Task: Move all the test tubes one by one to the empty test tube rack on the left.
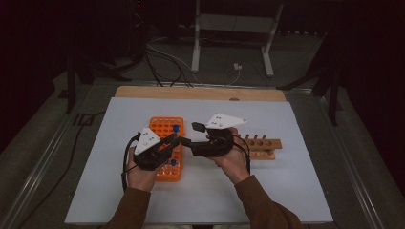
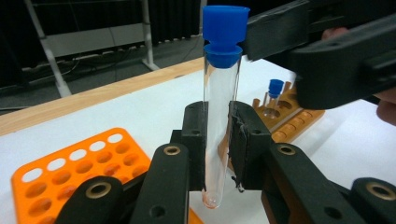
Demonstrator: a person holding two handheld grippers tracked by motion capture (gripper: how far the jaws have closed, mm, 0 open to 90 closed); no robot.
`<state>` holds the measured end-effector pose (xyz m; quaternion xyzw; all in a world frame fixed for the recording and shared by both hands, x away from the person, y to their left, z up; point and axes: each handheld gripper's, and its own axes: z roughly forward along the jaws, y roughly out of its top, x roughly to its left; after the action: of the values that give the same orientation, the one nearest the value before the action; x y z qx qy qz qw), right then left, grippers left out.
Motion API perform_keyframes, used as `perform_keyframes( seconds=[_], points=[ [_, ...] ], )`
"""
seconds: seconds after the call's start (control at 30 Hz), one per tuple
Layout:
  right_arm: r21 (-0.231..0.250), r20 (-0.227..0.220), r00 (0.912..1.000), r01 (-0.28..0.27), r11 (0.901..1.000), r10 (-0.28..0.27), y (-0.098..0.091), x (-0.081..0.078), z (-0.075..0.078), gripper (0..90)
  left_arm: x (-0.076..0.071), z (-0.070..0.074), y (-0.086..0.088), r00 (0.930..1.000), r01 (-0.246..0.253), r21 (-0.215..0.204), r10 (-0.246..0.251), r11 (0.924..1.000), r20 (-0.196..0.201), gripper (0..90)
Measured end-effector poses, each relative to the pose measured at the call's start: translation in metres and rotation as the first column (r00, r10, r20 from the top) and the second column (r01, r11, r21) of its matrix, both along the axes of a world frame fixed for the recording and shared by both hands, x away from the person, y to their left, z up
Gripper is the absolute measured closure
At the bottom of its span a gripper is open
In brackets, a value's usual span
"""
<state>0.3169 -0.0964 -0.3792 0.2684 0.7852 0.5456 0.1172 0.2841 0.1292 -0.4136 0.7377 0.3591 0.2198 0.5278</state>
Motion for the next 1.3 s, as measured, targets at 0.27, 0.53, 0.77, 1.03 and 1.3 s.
perform_keyframes(
  seconds=[0.27,0.53,0.77,1.03,1.3],
  points=[
    [-0.028,-0.002,0.9986,0.053,0.9982,-0.054,-0.013,0.002,-0.004,15.1,0.0,0.001,0.012,0.9995,-0.03,-0.007,0.03,0.9995,-0.004,78.0],
    [-0.058,0.008,0.9953,0.096,0.9936,-0.096,-0.027,0.003,-0.007,10.2,-0.002,-0.002,0.03,0.998,-0.062,-0.016,0.062,0.998,-0.013,78.0],
    [-0.056,0.012,0.9908,0.135,0.9892,-0.134,-0.045,0.006,-0.005,9.4,-0.006,-0.006,0.047,0.9981,-0.061,-0.021,0.061,0.9979,-0.013,78.0],
    [-0.053,0.012,0.9849,0.173,0.9835,-0.173,-0.062,0.008,-0.007,9.4,-0.012,-0.013,0.06,0.998,-0.062,-0.022,0.061,0.9979,-0.016,78.0],
    [-0.048,0.005,0.9787,0.205,0.9776,-0.205,-0.078,0.01,-0.01,9.4,-0.017,-0.022,0.066,0.9976,-0.067,-0.027,0.066,0.9974,-0.021,77.9]
  ],
)
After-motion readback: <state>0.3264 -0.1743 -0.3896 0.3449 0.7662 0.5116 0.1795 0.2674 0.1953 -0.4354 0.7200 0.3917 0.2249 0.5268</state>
